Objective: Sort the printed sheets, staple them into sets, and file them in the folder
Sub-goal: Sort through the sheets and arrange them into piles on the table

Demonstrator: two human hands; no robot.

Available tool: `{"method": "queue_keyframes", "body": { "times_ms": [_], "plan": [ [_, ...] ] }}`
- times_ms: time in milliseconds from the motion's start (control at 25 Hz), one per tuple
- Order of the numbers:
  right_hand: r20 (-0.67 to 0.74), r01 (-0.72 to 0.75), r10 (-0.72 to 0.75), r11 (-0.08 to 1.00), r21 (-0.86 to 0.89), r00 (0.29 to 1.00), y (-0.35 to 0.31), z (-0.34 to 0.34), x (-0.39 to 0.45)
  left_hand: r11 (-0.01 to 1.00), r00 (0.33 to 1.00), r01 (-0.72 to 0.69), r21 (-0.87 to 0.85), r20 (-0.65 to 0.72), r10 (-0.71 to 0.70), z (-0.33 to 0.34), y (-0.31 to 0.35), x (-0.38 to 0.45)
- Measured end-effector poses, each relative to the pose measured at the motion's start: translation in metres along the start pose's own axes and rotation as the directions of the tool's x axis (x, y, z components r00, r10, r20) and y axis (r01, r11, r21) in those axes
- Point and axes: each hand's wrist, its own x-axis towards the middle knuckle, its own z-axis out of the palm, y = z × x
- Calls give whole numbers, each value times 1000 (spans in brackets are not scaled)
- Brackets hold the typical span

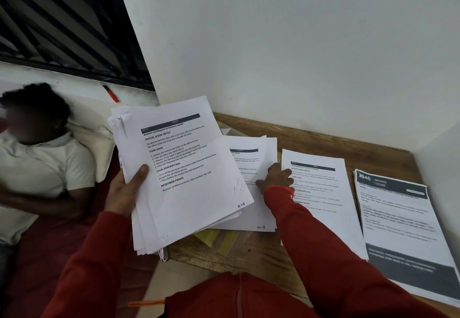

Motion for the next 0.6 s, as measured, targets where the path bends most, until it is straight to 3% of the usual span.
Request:
{"method": "queue_keyframes", "body": {
  "times_ms": [240, 600],
  "plan": [
    [-125, 81, -64, 987, 138, 990, 13, 1, 2, 1000, 1000, -5, 11, 25, 4, 4, -1, 4],
    [58, -119, 109, 973, 200, 992, 7, -1, 15, 1000, 997, 21, -3, 76, -20, 18, -3, 0]
  ]
}}
